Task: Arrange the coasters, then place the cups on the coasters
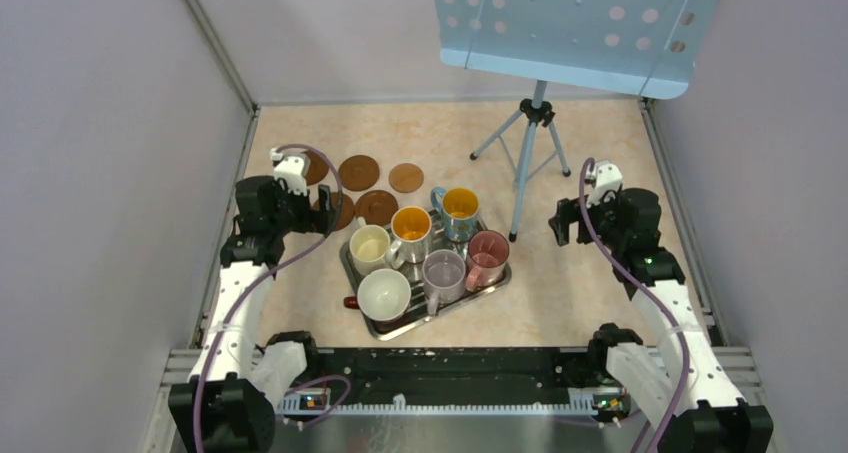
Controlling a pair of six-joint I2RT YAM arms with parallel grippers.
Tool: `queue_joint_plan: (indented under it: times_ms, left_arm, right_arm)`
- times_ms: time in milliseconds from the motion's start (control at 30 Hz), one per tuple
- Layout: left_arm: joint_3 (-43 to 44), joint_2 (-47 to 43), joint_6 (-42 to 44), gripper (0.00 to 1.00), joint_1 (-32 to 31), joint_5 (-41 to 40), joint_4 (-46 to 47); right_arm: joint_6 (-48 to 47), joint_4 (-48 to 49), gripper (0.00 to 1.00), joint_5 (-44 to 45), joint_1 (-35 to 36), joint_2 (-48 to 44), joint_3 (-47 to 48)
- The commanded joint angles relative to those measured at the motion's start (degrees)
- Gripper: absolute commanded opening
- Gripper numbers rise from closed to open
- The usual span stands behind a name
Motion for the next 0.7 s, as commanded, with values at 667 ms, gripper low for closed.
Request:
queue_joint_plan:
  times_ms: [667]
  left_arm:
    - [-0.5, 0.1, -4.1, 0.99, -0.1, 0.2, 4.3]
  right_arm:
    - [17.1, 22.0, 0.67, 9.2, 14.5, 16.6, 8.3]
